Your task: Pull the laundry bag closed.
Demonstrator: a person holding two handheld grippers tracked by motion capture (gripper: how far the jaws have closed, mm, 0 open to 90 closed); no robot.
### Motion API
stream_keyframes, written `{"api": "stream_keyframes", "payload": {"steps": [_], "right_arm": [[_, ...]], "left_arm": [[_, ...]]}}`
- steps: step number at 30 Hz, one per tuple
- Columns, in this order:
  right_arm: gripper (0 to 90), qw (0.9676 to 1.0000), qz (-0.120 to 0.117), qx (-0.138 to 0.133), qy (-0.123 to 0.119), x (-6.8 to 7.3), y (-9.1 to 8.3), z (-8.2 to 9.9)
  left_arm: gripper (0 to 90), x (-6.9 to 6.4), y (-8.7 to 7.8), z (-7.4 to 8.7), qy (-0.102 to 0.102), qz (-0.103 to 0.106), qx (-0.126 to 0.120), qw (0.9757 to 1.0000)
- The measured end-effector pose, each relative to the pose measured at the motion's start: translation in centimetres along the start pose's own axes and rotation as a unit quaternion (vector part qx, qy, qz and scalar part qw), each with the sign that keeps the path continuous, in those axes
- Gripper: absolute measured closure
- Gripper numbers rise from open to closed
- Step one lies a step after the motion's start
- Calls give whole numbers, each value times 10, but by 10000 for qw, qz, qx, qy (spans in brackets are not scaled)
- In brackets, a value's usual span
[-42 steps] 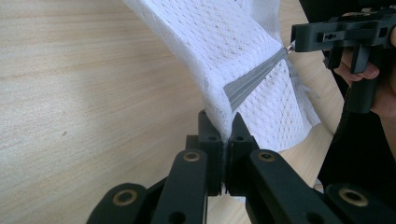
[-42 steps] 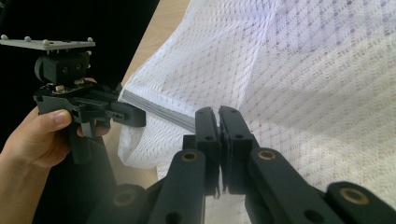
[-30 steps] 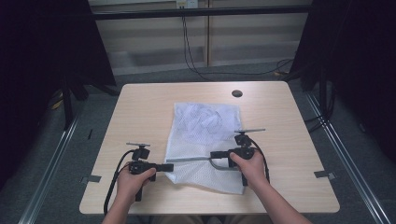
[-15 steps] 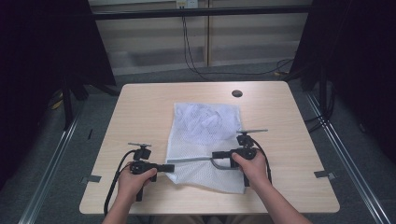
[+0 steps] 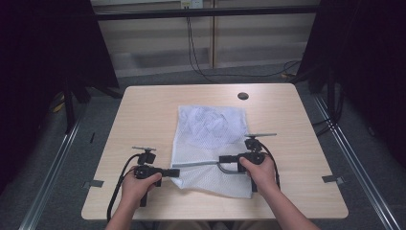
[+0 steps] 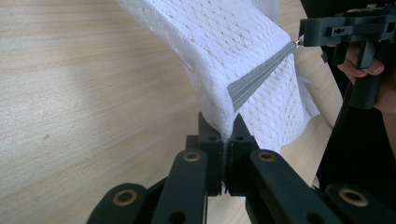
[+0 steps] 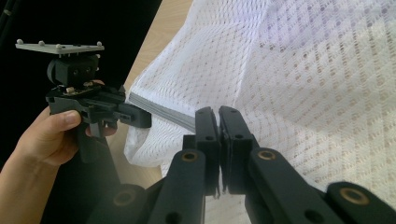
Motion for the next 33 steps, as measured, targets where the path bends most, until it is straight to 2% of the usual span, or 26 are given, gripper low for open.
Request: {"api": "stream_keyframes", "payload": {"steps": [13,19,21,23,24,25,26,33], "right_arm": [[876,10000,52,-51,16,-4,-4,0],[876,10000,32,-50,32,-4,-6,2],[876,10000,51,-47,20,-5,-7,3],[876,9999,106,-72,22,-6,-9,3],[876,9999,113,-81,36,-7,-10,3],[876,9999,96,-106,45,-8,-11,3],[876,9999,85,-93,79,-8,-11,3],[876,9999,106,-99,7,-7,-11,4]], "left_arm": [[881,2,-2,0,36,-20,6,10000],[880,0,-1,-1,7,89,16,10000],[880,1,0,-1,-22,58,6,10000],[880,3,-2,-1,39,-6,26,10000],[881,3,-3,-1,44,35,3,10000],[881,0,-3,-2,-82,109,-44,9999],[880,0,-3,-1,-73,112,-43,9999],[880,2,-2,-1,10,1,0,10000]]}}
Point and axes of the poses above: each handheld gripper's, and its own axes: y roughly forward along the jaws, z roughly out of its underside, x roughly to its left, the point moved 8 cm from there along y, roughly forward along the jaws, and after that the axes turned 14 degrees about x, right-handed, at the moved point
